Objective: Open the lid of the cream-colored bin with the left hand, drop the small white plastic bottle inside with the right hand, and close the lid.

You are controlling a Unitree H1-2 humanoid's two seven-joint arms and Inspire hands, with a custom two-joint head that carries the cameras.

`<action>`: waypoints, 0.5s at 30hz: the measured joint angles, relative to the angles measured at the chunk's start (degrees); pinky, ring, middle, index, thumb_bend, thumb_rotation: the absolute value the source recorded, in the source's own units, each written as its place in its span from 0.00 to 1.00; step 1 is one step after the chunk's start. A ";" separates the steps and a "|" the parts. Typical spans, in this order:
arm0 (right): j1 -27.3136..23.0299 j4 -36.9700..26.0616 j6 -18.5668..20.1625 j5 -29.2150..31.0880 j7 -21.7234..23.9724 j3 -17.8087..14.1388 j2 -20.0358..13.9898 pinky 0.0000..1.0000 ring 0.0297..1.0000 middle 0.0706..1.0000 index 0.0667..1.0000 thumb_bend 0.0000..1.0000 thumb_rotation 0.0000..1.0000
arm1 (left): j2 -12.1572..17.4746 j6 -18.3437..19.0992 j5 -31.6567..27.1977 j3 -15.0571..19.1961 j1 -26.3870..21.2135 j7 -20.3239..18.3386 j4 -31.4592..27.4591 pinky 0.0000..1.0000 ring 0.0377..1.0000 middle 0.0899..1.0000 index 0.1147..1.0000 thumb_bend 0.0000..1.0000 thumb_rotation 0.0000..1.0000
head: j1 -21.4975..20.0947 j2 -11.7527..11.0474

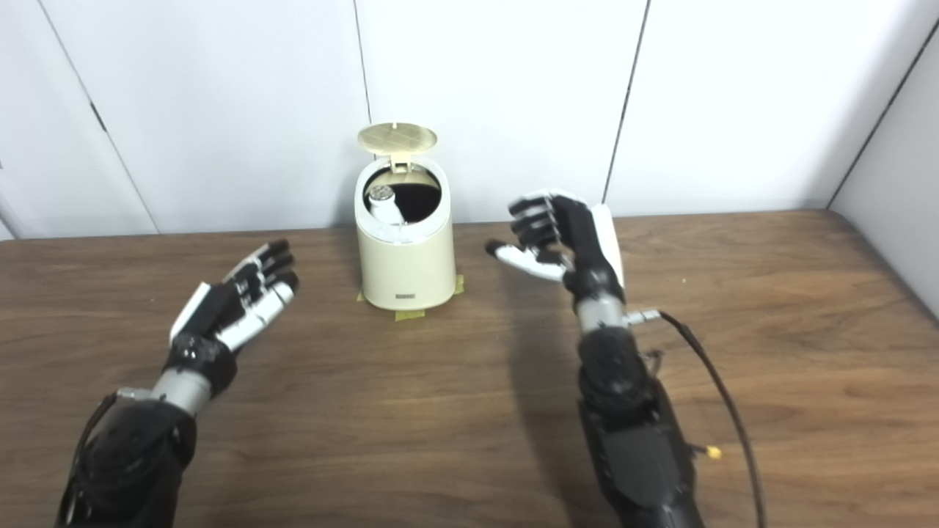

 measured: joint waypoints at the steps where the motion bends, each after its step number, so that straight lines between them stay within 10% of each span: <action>1: 1.34 -1.79 1.41 2.06 0.91 -0.73 0.08 0.56 0.65 0.69 0.46 0.50 0.16 | -0.31 0.04 -0.85 0.70 -0.68 0.15 0.31 0.94 0.93 0.94 0.95 0.38 0.69 | -0.09 0.00; 2: 2.47 -2.82 2.24 3.65 1.80 -1.38 0.23 0.60 0.70 0.73 0.63 0.52 0.32 | -0.55 0.08 -1.51 1.13 -1.52 0.19 0.84 0.93 0.93 0.94 0.95 0.40 0.73 | 0.00 -0.09; 7: 8.09 -6.93 4.99 9.05 4.62 -2.26 0.84 0.73 0.83 0.87 0.82 0.48 0.64 | -0.92 0.40 -3.00 1.81 -5.61 0.34 3.61 0.92 0.93 0.93 0.95 0.46 0.77 | 0.61 -0.18; 15: 16.89 -11.02 3.21 15.78 6.46 -2.91 3.31 0.87 0.89 0.92 0.87 0.59 0.75 | -0.76 0.48 -2.85 1.60 -12.87 0.89 9.11 0.94 0.93 0.93 0.93 0.45 0.74 | 0.44 -0.53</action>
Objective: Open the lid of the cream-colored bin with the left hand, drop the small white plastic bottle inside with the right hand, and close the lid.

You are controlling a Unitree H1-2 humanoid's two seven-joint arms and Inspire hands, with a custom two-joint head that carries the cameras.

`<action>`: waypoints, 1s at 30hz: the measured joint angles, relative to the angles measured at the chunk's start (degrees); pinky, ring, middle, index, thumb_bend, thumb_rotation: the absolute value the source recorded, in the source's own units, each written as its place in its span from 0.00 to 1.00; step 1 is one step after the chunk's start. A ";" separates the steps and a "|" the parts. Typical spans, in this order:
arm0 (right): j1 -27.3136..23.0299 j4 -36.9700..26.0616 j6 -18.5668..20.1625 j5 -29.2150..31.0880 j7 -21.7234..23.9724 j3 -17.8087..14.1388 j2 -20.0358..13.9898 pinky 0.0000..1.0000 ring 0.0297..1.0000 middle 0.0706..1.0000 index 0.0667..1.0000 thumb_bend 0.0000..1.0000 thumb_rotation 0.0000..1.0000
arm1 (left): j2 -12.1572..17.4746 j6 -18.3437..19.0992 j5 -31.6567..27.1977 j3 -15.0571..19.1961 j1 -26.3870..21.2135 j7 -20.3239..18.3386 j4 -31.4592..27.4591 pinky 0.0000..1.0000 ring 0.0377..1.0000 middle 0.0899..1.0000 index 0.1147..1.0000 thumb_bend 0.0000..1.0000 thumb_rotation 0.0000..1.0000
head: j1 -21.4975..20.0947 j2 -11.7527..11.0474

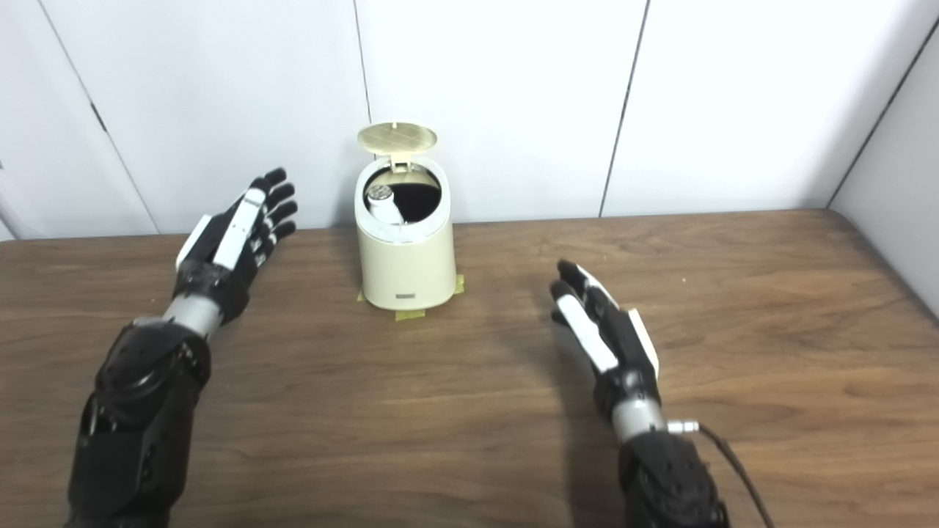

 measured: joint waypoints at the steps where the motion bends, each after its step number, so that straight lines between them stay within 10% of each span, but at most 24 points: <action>1: 0.88 -0.25 -1.01 0.36 0.10 0.08 0.12 0.88 0.90 0.92 0.87 0.58 0.77 | 0.02 0.01 0.14 -0.11 -0.88 0.08 0.75 0.94 0.92 0.92 0.93 0.45 0.74 | 0.09 0.00; 18: 4.28 -0.19 -5.41 2.71 -0.07 0.34 2.40 0.81 0.90 0.90 0.94 0.53 0.80 | 2.01 -6.09 7.46 -8.18 -16.37 -1.24 19.26 0.92 0.93 0.91 0.91 0.40 0.83 | 0.88 0.35; 30: 4.90 -0.17 -5.42 2.08 -0.63 0.75 3.50 0.79 0.89 0.89 0.94 0.52 0.83 | 2.40 -9.50 12.75 -12.92 -20.88 -2.95 21.13 0.89 0.91 0.88 0.88 0.43 0.89 | 0.35 0.26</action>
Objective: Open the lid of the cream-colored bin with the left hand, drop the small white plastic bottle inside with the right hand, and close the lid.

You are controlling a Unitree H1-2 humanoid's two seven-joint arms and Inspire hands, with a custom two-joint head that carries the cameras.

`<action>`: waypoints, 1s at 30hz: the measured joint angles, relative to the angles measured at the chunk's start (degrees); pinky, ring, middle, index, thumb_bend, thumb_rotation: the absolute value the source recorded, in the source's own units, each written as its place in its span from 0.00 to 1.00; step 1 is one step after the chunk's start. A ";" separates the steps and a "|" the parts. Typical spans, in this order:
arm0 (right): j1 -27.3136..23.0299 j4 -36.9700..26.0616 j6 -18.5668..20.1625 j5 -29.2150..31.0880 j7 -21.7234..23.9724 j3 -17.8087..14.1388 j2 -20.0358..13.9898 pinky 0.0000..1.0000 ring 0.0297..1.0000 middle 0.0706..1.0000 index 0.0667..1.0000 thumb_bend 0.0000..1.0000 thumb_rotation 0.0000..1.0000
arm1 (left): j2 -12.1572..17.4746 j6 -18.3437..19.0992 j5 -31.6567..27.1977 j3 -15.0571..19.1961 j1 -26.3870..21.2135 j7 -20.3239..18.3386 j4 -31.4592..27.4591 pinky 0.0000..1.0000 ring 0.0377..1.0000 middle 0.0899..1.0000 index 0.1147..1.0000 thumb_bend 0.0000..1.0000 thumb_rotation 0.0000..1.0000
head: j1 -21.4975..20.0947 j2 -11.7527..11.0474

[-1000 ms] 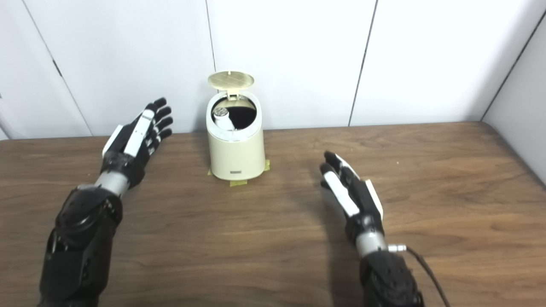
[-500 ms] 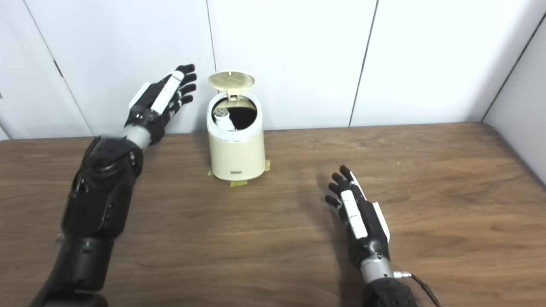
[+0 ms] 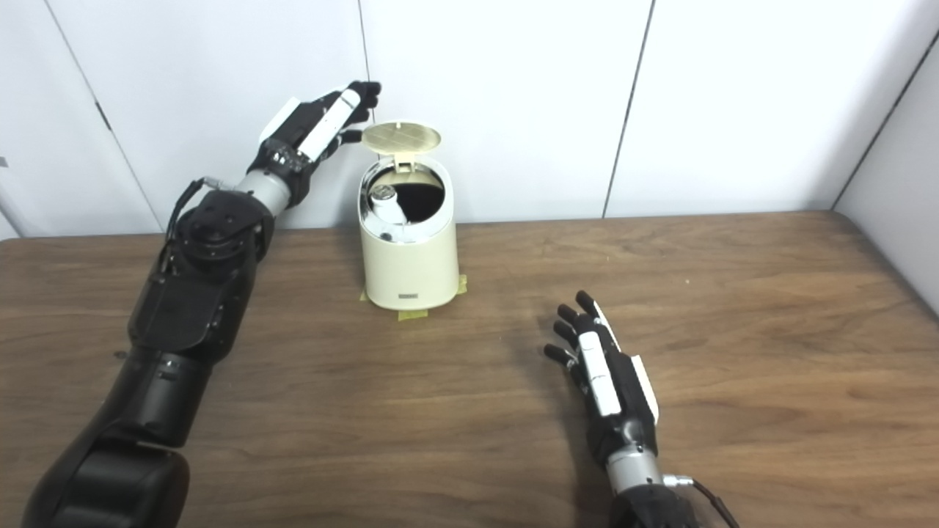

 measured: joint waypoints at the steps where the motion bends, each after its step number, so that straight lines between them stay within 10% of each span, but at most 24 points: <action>1: 0.00 0.00 0.00 -0.07 0.00 0.02 0.01 0.79 0.89 0.89 0.94 0.52 0.82 | 0.34 -0.25 1.47 -1.12 -0.32 -0.02 0.29 0.88 0.90 0.87 0.87 0.44 0.89 | 0.00 0.09; 16: -0.01 0.61 -0.03 -2.02 -0.07 1.10 -0.04 0.76 0.86 0.86 0.94 0.56 0.79 | 7.50 -6.10 30.84 -17.86 -1.78 0.40 -5.78 0.78 0.87 0.85 0.82 0.52 0.86 | 0.00 0.18; 30: -0.79 1.12 0.10 0.91 -0.81 -1.01 -0.04 0.76 0.85 0.85 0.94 0.52 0.81 | 9.40 -9.80 43.80 -21.02 -0.68 -4.88 -14.31 0.82 0.82 0.78 0.76 0.54 0.83 | -0.09 0.62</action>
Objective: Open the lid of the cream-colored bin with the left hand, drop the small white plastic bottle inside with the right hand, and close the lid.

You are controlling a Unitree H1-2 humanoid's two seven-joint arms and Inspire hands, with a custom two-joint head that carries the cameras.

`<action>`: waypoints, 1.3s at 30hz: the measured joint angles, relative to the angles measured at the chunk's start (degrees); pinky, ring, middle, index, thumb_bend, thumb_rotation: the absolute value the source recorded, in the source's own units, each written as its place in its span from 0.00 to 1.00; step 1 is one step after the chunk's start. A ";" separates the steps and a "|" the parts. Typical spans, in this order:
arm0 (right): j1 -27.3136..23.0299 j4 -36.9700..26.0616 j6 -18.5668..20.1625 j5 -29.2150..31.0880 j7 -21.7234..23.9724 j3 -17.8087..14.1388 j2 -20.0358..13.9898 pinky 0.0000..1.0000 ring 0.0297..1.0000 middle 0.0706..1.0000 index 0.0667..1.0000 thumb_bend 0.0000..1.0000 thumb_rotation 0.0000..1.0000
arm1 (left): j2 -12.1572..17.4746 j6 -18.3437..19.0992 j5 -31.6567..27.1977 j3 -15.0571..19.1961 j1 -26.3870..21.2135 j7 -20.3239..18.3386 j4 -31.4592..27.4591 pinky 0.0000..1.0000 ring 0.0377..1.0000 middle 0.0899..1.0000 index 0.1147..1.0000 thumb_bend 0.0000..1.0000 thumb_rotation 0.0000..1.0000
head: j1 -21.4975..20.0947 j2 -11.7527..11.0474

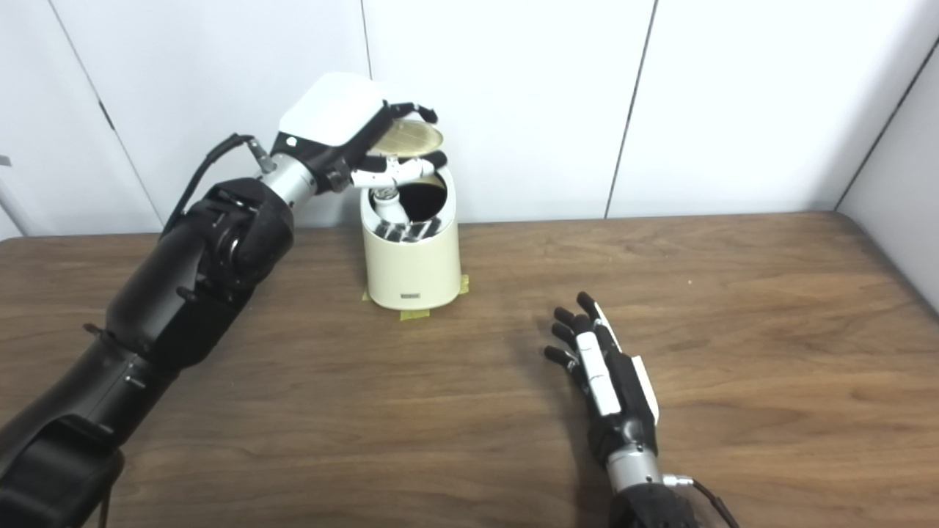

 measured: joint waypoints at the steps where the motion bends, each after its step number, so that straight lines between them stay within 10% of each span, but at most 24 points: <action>1: -0.02 0.00 0.02 0.34 -0.12 -0.19 0.00 0.76 0.85 0.84 0.93 0.52 0.81 | 0.00 0.04 0.24 0.05 0.42 -0.38 -0.60 0.82 0.82 0.78 0.75 0.54 0.82 | -0.09 0.09; 39: -0.49 0.03 0.99 1.15 -1.27 -1.42 -1.74 0.73 0.80 0.83 0.93 0.51 0.59 | -1.27 -1.02 3.31 3.95 7.87 -5.97 -4.33 0.71 0.78 0.81 0.79 0.53 0.73 | -0.53 1.84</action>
